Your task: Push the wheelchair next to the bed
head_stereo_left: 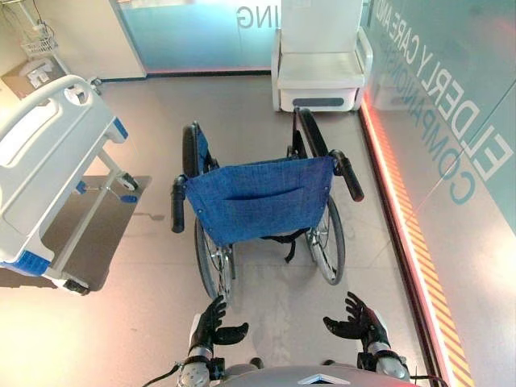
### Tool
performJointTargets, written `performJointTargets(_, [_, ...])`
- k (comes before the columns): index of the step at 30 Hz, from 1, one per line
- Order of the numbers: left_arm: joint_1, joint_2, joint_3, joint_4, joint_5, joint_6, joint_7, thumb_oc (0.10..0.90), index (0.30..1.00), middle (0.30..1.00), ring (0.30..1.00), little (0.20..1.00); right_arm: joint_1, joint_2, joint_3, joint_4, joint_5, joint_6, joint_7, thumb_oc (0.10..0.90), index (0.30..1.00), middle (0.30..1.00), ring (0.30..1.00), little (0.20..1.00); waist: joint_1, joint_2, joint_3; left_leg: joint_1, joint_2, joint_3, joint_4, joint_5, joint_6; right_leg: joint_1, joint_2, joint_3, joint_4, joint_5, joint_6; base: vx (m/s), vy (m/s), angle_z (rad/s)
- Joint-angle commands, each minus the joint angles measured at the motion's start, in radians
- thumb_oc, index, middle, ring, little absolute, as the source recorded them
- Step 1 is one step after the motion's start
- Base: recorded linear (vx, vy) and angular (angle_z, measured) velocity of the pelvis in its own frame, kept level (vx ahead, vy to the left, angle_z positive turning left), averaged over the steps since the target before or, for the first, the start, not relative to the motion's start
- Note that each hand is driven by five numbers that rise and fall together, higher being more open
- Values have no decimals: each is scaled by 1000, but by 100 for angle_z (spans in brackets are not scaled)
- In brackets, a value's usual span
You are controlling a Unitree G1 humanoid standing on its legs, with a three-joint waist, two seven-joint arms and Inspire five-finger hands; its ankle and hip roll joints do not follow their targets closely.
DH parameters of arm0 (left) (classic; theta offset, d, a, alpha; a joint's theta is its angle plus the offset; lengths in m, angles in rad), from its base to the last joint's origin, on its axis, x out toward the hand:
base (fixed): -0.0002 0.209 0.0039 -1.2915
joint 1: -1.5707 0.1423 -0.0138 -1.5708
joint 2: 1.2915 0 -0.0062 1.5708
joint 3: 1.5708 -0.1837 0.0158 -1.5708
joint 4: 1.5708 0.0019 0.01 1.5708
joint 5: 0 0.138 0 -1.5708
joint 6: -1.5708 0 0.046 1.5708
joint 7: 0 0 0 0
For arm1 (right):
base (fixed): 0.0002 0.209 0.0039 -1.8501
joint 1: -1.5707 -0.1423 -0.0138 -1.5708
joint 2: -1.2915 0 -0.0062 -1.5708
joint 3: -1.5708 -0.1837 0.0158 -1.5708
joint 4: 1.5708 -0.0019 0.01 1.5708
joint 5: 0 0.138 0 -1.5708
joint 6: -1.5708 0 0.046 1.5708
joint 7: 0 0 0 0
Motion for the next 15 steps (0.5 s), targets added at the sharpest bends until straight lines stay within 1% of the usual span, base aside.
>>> performJointTargets(1, [-98, -24, 29, 17, 14, -86, 23, 800, 900, 900, 900, 900, -77, -11, -30, 17, 7, -99, 4, 800, 900, 900, 900, 900, 7, -2, 22, -8, -91, 2, 10, -81, 32, -41, 48, -21, 92, -56, -52, 0, 0, 0])
performJointTargets(3, [-96, -22, 29, 6, -22, -98, -15, 800, 900, 900, 900, 900, -79, -14, -23, 14, 0, -96, -2, 800, 900, 900, 900, 900, 8, -2, 24, -11, -90, 2, 9, -80, 32, -43, 49, -21, 91, -56, -53, 0, 0, 0])
performJointTargets(6, [-91, -26, 32, 5, -36, -90, -54, 800, 900, 900, 900, 900, -76, -14, -23, 12, -17, -93, -7, 800, 900, 900, 900, 900, 9, -1, 24, -11, -90, 2, 8, -79, 32, -43, 48, -23, 91, -54, -52, 0, 0, 0])
performJointTargets(12, [-92, -28, 22, 18, -25, -82, -63, 800, 900, 900, 900, 900, -78, -10, -11, 8, -31, -93, -17, 800, 900, 900, 900, 900, 10, -3, 21, -11, -91, -1, 7, -77, 32, -42, 50, -23, 88, -53, -52, 0, 0, 0])
performJointTargets(15, [-96, -30, 21, 18, -15, -84, -45, 800, 900, 900, 900, 900, -79, -7, -7, 0, -17, -90, -13, 800, 900, 900, 900, 900, 9, -5, 20, -11, -91, 2, 7, -77, 32, -43, 50, -23, 89, -53, -53, 0, 0, 0])
